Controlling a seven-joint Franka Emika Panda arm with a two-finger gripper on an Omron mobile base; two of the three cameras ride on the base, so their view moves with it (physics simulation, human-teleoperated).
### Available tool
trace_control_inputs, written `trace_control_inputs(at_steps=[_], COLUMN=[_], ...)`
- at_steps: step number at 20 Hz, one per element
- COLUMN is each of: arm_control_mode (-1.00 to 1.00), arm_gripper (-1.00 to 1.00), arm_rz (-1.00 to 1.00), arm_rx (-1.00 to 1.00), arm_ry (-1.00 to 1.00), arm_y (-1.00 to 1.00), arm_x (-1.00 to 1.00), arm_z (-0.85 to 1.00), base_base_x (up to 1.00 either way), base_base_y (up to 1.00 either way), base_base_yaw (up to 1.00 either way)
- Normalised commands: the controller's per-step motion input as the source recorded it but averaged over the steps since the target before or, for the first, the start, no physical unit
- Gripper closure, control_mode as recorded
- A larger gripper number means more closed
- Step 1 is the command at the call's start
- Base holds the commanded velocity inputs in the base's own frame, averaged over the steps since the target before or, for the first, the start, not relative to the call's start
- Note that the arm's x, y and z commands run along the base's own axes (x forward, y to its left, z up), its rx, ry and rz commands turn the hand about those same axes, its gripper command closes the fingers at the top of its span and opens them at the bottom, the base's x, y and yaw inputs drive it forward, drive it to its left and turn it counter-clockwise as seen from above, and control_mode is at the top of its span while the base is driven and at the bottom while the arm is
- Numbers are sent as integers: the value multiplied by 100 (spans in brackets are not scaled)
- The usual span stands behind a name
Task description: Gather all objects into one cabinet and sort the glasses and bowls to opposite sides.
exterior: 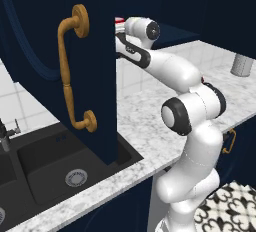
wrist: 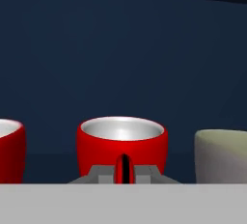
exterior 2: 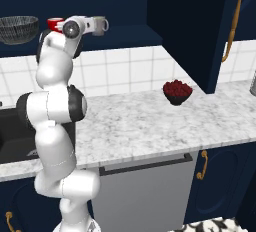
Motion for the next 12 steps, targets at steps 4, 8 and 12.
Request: trace_control_inputs(at_steps=[4,8,12], arm_control_mode=[-100,-100,-100], arm_gripper=[100,100,-100], arm_rz=[0,0,0], arm_rx=[0,0,-4], arm_ry=[0,-3,-6], arm_y=[22,19,32], arm_x=[29,3,0], arm_z=[-9,-8,-9], base_base_x=[0,0,0], base_base_y=[0,0,0], base_base_yaw=[0,0,0])
